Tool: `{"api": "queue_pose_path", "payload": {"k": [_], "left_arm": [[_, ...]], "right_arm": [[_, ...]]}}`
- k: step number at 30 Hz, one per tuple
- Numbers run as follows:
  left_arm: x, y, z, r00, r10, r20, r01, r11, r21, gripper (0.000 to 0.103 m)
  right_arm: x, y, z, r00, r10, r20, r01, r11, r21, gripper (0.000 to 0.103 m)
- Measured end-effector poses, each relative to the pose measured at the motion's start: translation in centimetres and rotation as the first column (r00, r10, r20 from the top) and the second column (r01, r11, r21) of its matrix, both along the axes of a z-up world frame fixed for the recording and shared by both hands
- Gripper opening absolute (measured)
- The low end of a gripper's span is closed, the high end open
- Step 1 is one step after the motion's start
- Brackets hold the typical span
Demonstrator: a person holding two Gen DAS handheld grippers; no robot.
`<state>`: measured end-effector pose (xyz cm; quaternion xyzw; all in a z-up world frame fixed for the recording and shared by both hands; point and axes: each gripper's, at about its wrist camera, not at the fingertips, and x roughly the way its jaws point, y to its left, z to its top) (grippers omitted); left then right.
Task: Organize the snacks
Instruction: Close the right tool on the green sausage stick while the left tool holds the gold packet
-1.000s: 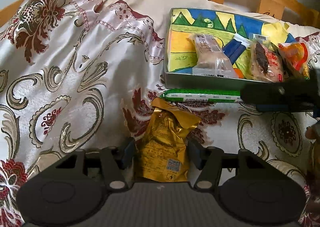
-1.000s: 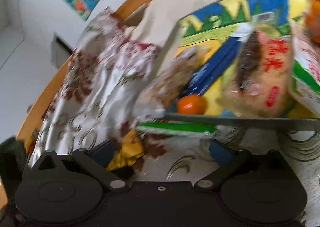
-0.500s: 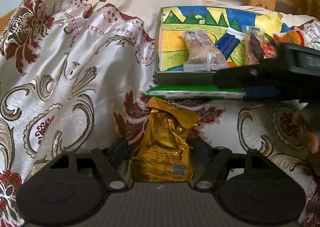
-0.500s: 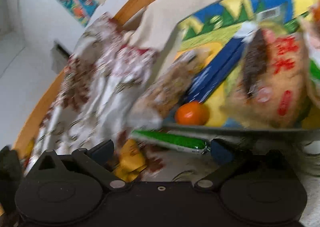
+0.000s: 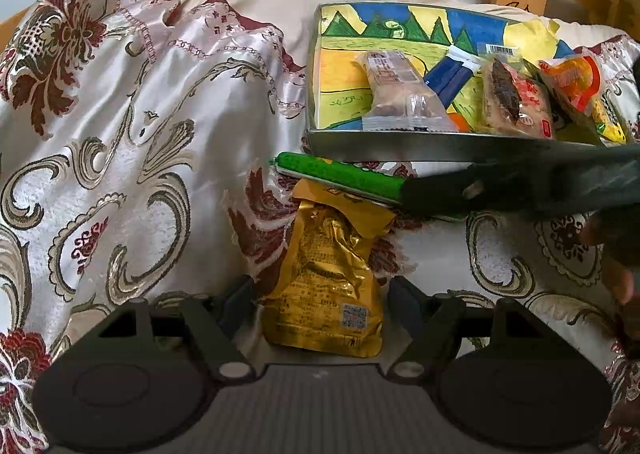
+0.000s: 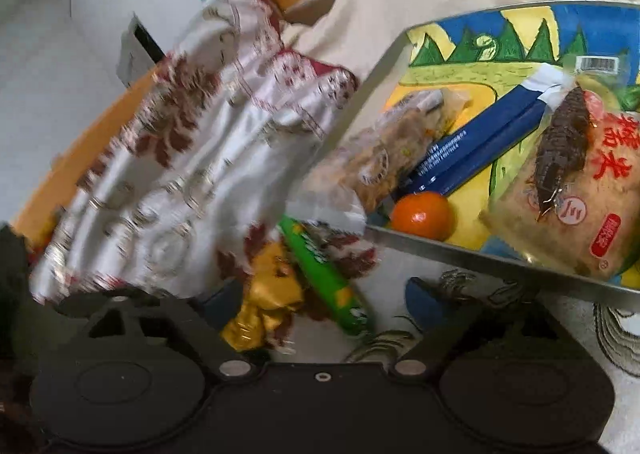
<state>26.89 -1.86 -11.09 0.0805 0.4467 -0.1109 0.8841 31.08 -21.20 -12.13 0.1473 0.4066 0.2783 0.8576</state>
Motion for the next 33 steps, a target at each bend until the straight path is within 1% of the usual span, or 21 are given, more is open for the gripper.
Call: {"api": "queue_pose_path", "payload": {"k": [2,5,7,8,9,10,11,14,16,19,23,26,30,33], "left_arm": [[0.0,-0.1,-0.1,1.0,-0.003,0.001,0.003,1.0,0.0,0.082],[0.1,0.0,-0.1,1.0,-0.003,-0.001,0.003,1.0,-0.002,0.082],[0.1,0.0,-0.1,1.0,-0.004,0.0,0.004,1.0,-0.001,0.081],[0.1,0.0,-0.1,1.0,-0.007,0.0,0.007,1.0,0.002,0.079],[0.0,0.0,0.0,1.0,-0.008,0.001,0.008,1.0,0.006,0.078],[0.0,0.0,0.0,1.0,-0.01,0.001,0.01,1.0,0.007,0.075],[0.0,0.0,0.0,1.0,-0.011,0.0,0.011,1.0,0.005,0.072],[-0.1,0.2,0.0,1.0,-0.013,-0.002,0.013,1.0,-0.016,0.068],[-0.1,0.5,-0.1,1.0,-0.015,0.0,0.015,0.999,-0.045,0.067],[-0.3,0.6,-0.1,1.0,-0.023,0.007,0.024,0.998,-0.06,0.065],[-1.3,0.3,0.1,0.999,-0.046,-0.004,0.045,0.996,-0.078,0.065],[-2.3,0.1,0.3,0.996,-0.069,-0.049,0.063,0.991,-0.115,0.065],[-4.1,-0.3,0.9,0.994,-0.083,-0.074,0.075,0.992,-0.098,0.065],[-4.5,-0.2,1.2,0.995,-0.064,-0.082,0.055,0.994,-0.098,0.068]], "right_arm": [[-0.2,0.7,-0.3,0.999,0.014,0.038,-0.012,0.999,-0.045,0.082],[-0.6,1.8,-0.3,0.994,0.06,0.095,-0.047,0.99,-0.131,0.069],[-1.0,2.6,-0.2,0.988,0.084,0.126,-0.058,0.979,-0.196,0.045],[-1.2,2.9,-0.2,0.986,0.094,0.139,-0.06,0.971,-0.231,0.041],[-1.3,3.1,-0.2,0.984,0.099,0.145,-0.058,0.964,-0.259,0.031],[-1.4,3.2,-0.1,0.984,0.102,0.148,-0.057,0.958,-0.281,0.028],[-1.6,3.1,0.0,0.984,0.106,0.145,-0.06,0.955,-0.291,0.027],[-2.6,3.0,0.6,0.984,0.118,0.132,-0.068,0.941,-0.332,0.025],[-3.4,2.6,0.9,0.987,0.117,0.109,-0.069,0.926,-0.372,0.023],[-4.8,1.7,1.4,0.993,0.097,0.072,-0.06,0.911,-0.407,0.023],[-7.0,0.5,2.0,0.998,0.059,0.026,-0.043,0.905,-0.423,0.023],[-8.7,-0.1,2.4,0.999,0.04,-0.009,-0.04,0.905,-0.423,0.021],[-10.4,-0.1,3.1,0.999,0.031,-0.01,-0.032,0.901,-0.432,0.021],[-10.7,0.2,3.1,0.999,0.034,0.004,-0.029,0.901,-0.434,0.026]]}}
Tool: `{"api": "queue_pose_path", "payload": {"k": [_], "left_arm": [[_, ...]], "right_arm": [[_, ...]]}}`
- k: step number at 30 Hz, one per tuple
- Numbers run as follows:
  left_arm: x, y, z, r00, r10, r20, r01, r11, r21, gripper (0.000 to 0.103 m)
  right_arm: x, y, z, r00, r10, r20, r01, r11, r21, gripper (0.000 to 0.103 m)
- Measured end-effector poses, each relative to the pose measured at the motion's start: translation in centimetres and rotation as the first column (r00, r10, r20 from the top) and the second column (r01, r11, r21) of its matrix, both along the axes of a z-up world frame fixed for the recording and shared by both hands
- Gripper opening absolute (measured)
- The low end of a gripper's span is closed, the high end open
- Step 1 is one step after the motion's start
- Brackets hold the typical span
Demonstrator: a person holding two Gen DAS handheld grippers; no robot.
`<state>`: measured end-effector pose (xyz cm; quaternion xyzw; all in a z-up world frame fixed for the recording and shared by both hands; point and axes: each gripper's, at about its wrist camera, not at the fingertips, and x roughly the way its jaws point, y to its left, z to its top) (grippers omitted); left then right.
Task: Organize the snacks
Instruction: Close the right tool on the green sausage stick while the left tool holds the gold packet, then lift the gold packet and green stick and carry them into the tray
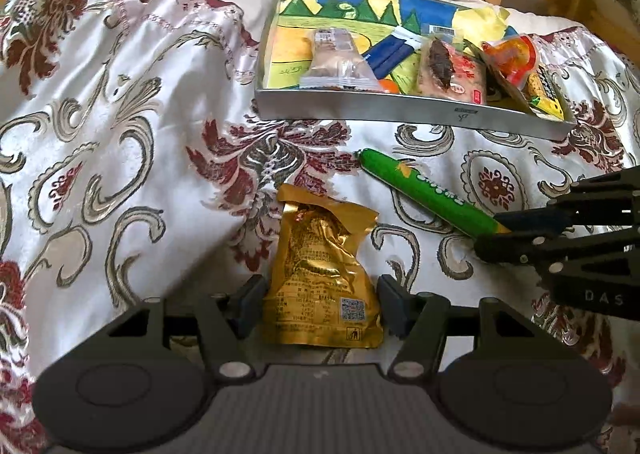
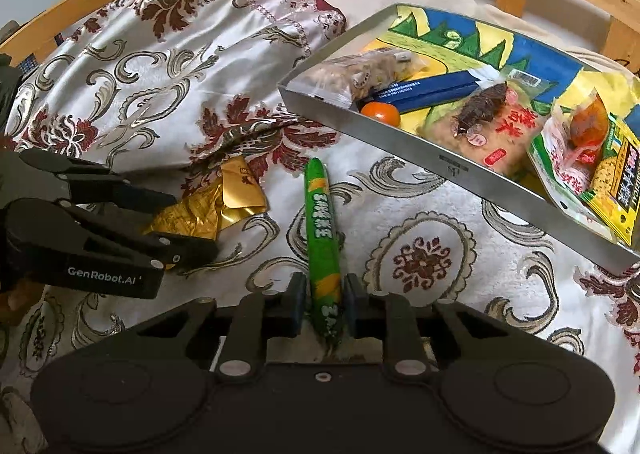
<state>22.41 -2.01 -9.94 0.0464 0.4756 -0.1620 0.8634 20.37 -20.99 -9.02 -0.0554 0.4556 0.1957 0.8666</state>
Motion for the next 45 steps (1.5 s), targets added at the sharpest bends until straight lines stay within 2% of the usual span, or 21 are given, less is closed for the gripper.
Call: {"api": "queue_pose_path", "payload": {"k": [2,4,6,10,15,18,19,20,25,30,31,32,35,38,40,45], "left_arm": [[0.3,0.1,0.1,1.0,0.02,-0.001,-0.02,1.0,0.013,0.077],[0.6,0.3,0.0,0.999,0.033,-0.002,-0.033,0.999,0.01,0.078],[0.8,0.2,-0.1,0.999,0.034,0.003,-0.034,0.999,0.015,0.079],[1.1,-0.4,-0.5,1.0,0.018,0.022,-0.019,0.999,0.043,0.083],[1.4,-0.7,-0.7,1.0,0.014,0.022,-0.015,0.999,0.049,0.082],[1.6,-0.9,-0.6,1.0,0.009,0.018,-0.01,0.998,0.059,0.071],[1.7,-0.9,-0.5,1.0,0.007,0.018,-0.008,0.998,0.06,0.06],[1.7,-1.0,-0.4,1.0,0.001,0.019,-0.003,0.998,0.06,0.055],[1.9,-0.2,0.3,1.0,0.027,-0.009,-0.027,1.0,0.011,0.043],[2.0,0.9,1.1,0.997,0.076,-0.024,-0.077,0.996,-0.054,0.04],[1.9,1.0,1.3,0.996,0.082,-0.021,-0.083,0.995,-0.057,0.037],[1.9,1.1,1.4,0.996,0.088,-0.014,-0.089,0.994,-0.058,0.026],[1.7,1.4,2.1,0.996,0.092,-0.004,-0.092,0.992,-0.086,0.025],[1.9,1.1,1.5,0.996,0.087,-0.019,-0.088,0.995,-0.05,0.027],[2.0,1.2,1.1,0.995,0.093,-0.031,-0.095,0.994,-0.058,0.027],[1.7,1.2,1.9,0.995,0.098,0.008,-0.098,0.993,-0.065,0.024]], "right_arm": [[0.2,0.2,-0.2,1.0,0.001,0.015,-0.001,1.0,0.003,0.029],[0.5,0.2,-0.3,0.999,-0.004,0.032,0.004,1.0,0.007,0.036],[0.8,0.4,-0.4,0.998,0.005,0.064,-0.005,1.0,-0.006,0.038],[2.0,1.0,-1.4,0.998,0.013,0.066,-0.013,1.0,0.001,0.038],[2.3,1.6,-2.1,0.996,0.033,0.083,-0.031,0.999,-0.025,0.036],[2.1,1.8,-2.2,0.994,0.042,0.096,-0.038,0.998,-0.042,0.028],[2.1,1.9,-2.3,0.994,0.046,0.103,-0.04,0.998,-0.056,0.022],[2.0,2.0,-2.2,0.992,0.051,0.112,-0.043,0.997,-0.071,0.02],[1.2,2.6,-1.8,0.984,0.097,0.152,-0.075,0.987,-0.142,0.019],[0.2,3.0,-0.9,0.971,0.142,0.194,-0.106,0.977,-0.185,0.019],[0.1,3.1,-0.7,0.969,0.145,0.201,-0.107,0.976,-0.188,0.019],[0.0,3.1,-0.5,0.967,0.147,0.208,-0.108,0.976,-0.188,0.019],[-0.2,3.1,-0.1,0.963,0.151,0.222,-0.109,0.975,-0.193,0.019],[-0.2,3.1,-0.1,0.965,0.151,0.214,-0.11,0.976,-0.189,0.019],[-0.2,3.2,-0.3,0.966,0.152,0.209,-0.111,0.974,-0.196,0.019],[-0.3,3.1,0.0,0.964,0.148,0.221,-0.104,0.975,-0.198,0.019]]}}
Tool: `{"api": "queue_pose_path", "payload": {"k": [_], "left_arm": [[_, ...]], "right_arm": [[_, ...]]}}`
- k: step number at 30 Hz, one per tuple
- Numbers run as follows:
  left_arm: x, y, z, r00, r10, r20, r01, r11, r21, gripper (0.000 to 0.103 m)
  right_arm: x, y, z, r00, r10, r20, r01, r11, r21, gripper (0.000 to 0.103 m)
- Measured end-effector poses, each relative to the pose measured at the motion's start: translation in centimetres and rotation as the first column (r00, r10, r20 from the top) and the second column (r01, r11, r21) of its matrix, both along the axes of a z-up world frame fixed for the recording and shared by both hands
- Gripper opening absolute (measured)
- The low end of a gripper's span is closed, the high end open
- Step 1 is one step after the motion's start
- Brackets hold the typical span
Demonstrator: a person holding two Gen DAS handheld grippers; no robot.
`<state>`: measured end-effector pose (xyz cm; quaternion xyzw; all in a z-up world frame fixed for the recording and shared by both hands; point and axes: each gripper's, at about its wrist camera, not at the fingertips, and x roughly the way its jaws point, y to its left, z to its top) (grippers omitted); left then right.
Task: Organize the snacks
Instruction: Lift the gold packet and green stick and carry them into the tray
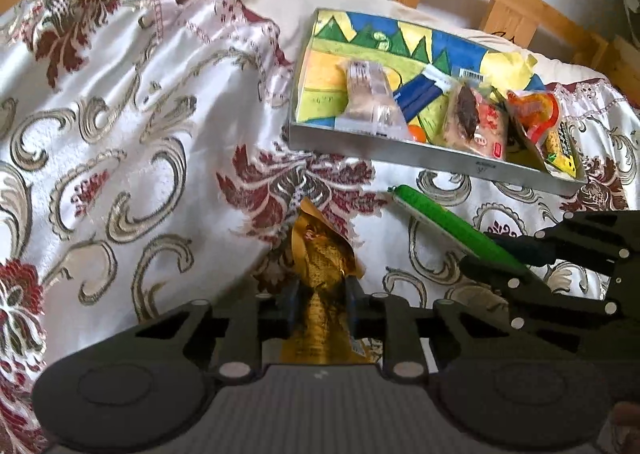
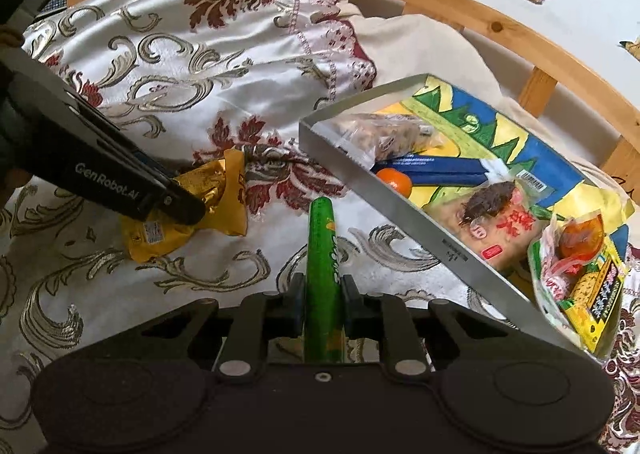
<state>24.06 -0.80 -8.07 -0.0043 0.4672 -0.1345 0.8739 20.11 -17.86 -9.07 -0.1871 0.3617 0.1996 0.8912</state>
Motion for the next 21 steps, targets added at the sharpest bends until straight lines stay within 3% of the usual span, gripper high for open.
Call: {"api": "queue_pose_path", "payload": {"k": [6,11,16,21], "left_arm": [[-0.4,0.1,0.7,0.999,0.008,0.045,-0.008,1.0,-0.001,0.022],[-0.7,0.5,2.2,0.995,0.031,0.096,-0.027,0.999,-0.045,0.021],[-0.7,0.6,4.2,0.987,0.047,0.153,-0.03,0.994,-0.109,0.021],[1.5,-1.4,6.6,0.977,0.024,0.214,0.008,0.989,-0.148,0.021]], "right_arm": [[0.1,-0.4,0.5,1.0,-0.015,0.015,0.015,1.0,0.014,0.019],[-0.4,-0.5,1.6,0.999,-0.014,0.045,0.013,1.0,0.012,0.019],[-0.7,-1.0,3.7,0.991,-0.029,0.129,0.026,0.999,0.028,0.019],[1.8,-2.6,5.1,0.975,-0.116,0.187,0.102,0.991,0.084,0.019]]}}
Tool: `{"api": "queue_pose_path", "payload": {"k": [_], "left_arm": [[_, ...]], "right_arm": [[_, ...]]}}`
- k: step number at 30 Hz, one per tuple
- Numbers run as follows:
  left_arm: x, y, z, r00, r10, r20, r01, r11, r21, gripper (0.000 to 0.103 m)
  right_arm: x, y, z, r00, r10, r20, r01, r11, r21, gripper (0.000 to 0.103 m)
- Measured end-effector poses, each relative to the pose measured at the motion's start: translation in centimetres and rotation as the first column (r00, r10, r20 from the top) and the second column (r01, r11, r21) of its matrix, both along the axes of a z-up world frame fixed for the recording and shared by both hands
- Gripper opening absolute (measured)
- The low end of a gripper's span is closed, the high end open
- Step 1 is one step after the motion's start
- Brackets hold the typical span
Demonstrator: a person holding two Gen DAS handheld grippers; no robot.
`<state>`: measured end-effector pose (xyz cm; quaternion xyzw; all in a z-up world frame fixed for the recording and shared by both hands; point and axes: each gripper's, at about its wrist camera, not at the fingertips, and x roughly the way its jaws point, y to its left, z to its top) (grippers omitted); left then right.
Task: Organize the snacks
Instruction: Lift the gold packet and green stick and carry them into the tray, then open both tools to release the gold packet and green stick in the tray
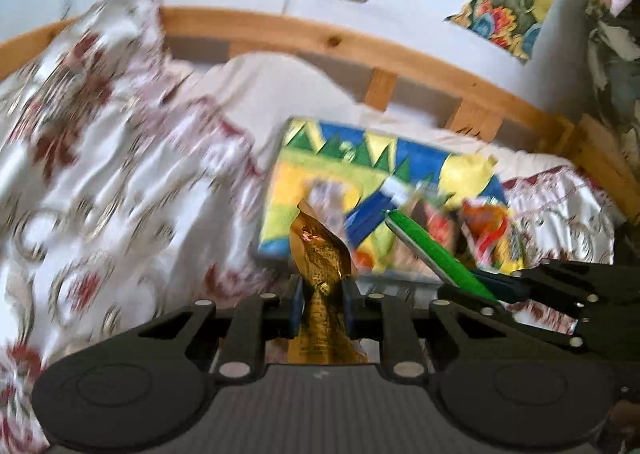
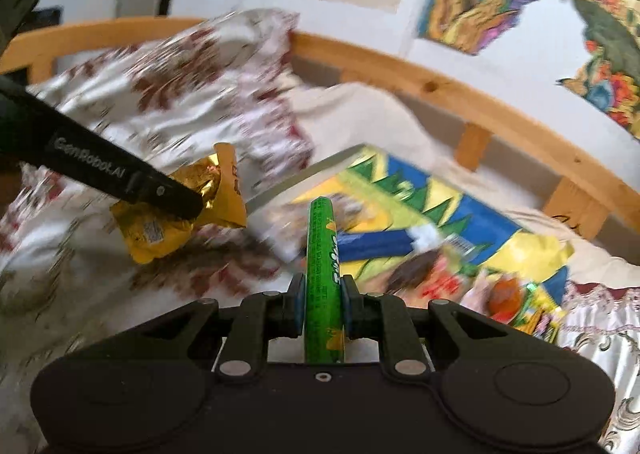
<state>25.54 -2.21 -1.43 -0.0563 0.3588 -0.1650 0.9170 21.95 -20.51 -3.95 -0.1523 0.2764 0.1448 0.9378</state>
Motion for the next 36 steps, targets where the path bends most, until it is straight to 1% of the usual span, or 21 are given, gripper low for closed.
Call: {"api": "queue_pose_path", "payload": {"k": [3,7,12,16,19,23,28,30,32,34,36], "left_arm": [[2.0,-2.2,1.0,0.998,-0.037,0.05,0.037,0.999,-0.004,0.022],[5.9,-5.3,1.1,0.996,-0.048,0.074,0.052,0.998,-0.04,0.022],[10.5,-8.4,-1.1,0.999,-0.043,0.032,0.046,0.995,-0.085,0.022],[12.9,-10.0,-3.4,0.999,-0.043,-0.006,0.042,0.995,-0.088,0.022],[13.7,-10.8,-4.6,0.999,-0.043,-0.022,0.041,0.997,-0.071,0.023],[14.1,-11.2,-5.9,0.998,-0.047,-0.038,0.045,0.998,-0.046,0.024],[14.4,-11.0,-6.6,0.998,-0.022,-0.057,0.02,0.999,-0.027,0.026],[14.5,-10.9,-6.7,0.998,-0.017,-0.059,0.016,1.0,-0.023,0.028],[14.4,-10.8,-6.5,0.998,-0.011,-0.058,0.011,1.0,-0.013,0.033],[14.3,-10.8,-6.2,0.999,-0.007,-0.052,0.007,1.0,-0.003,0.034],[14.2,-10.8,-5.8,0.999,-0.002,-0.046,0.002,1.0,0.0,0.039]], "right_arm": [[2.5,-1.4,0.4,0.998,-0.063,0.031,0.062,0.997,0.047,0.019],[5.4,-3.7,0.2,0.988,-0.153,0.032,0.149,0.982,0.116,0.019],[8.0,-6.5,-0.8,0.972,-0.234,0.012,0.229,0.96,0.163,0.019],[10.0,-8.4,-1.3,0.955,-0.297,0.006,0.29,0.938,0.191,0.019],[11.6,-9.7,-1.8,0.941,-0.338,-0.022,0.334,0.914,0.23,0.019],[13.1,-10.2,-2.7,0.928,-0.369,-0.053,0.371,0.903,0.218,0.019],[13.6,-9.7,-3.4,0.928,-0.37,-0.052,0.373,0.908,0.189,0.019],[13.7,-9.7,-3.5,0.929,-0.366,-0.055,0.37,0.909,0.194,0.019],[13.6,-9.6,-3.4,0.929,-0.366,-0.049,0.368,0.909,0.197,0.021],[13.6,-9.6,-3.2,0.931,-0.362,-0.044,0.363,0.911,0.196,0.023],[13.3,-9.6,-3.0,0.934,-0.356,-0.039,0.356,0.911,0.206,0.023]]}}
